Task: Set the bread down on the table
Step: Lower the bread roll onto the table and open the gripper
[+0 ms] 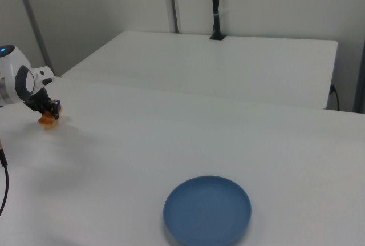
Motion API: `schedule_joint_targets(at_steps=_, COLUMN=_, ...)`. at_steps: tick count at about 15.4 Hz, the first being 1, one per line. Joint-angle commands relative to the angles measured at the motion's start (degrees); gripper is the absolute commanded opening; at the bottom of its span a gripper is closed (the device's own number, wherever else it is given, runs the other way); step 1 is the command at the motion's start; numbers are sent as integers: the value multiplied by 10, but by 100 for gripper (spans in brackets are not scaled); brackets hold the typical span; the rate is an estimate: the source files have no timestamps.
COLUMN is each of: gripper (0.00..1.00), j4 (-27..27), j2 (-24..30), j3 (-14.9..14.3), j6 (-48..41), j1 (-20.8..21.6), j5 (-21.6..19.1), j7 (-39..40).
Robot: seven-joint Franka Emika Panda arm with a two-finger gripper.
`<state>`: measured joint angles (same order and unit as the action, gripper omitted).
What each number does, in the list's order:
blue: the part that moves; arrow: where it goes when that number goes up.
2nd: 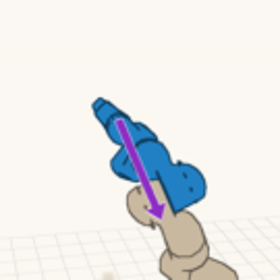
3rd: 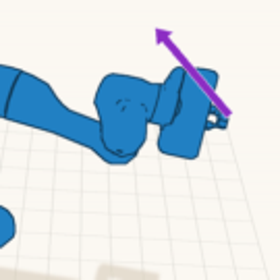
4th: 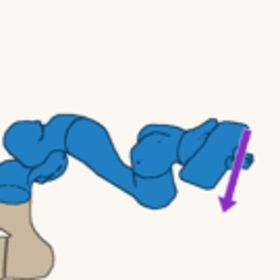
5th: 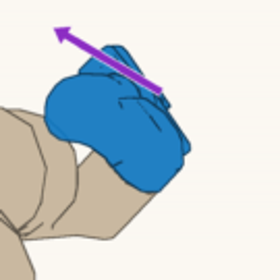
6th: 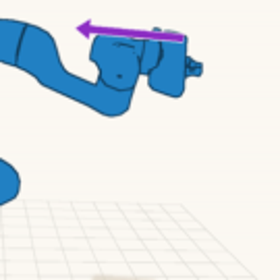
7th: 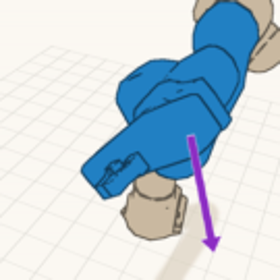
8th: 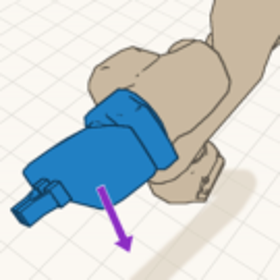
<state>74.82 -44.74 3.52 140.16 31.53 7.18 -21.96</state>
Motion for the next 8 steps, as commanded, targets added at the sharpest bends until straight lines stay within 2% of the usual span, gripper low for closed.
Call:
schedule_joint_targets(at_steps=1, gripper=81, j4=-6, j2=-4, j3=-1, j6=21, j1=2, j5=13, j7=-18)
schedule_joint_targets(at_steps=2, gripper=96, j4=-6, j2=-4, j3=-1, j6=21, j1=2, j5=14, j7=-18)
schedule_joint_targets(at_steps=3, gripper=100, j4=-6, j2=-4, j3=-1, j6=21, j1=3, j5=20, j7=-18)
schedule_joint_targets(at_steps=4, gripper=100, j4=-5, j2=-3, j3=1, j6=21, j1=2, j5=34, j7=-18)
schedule_joint_targets(at_steps=6, gripper=100, j4=-5, j2=6, j3=13, j6=14, j1=-2, j5=35, j7=-18)
schedule_joint_targets(at_steps=8, gripper=100, j4=13, j2=42, j3=16, j6=1, j1=-6, j5=34, j7=-19)
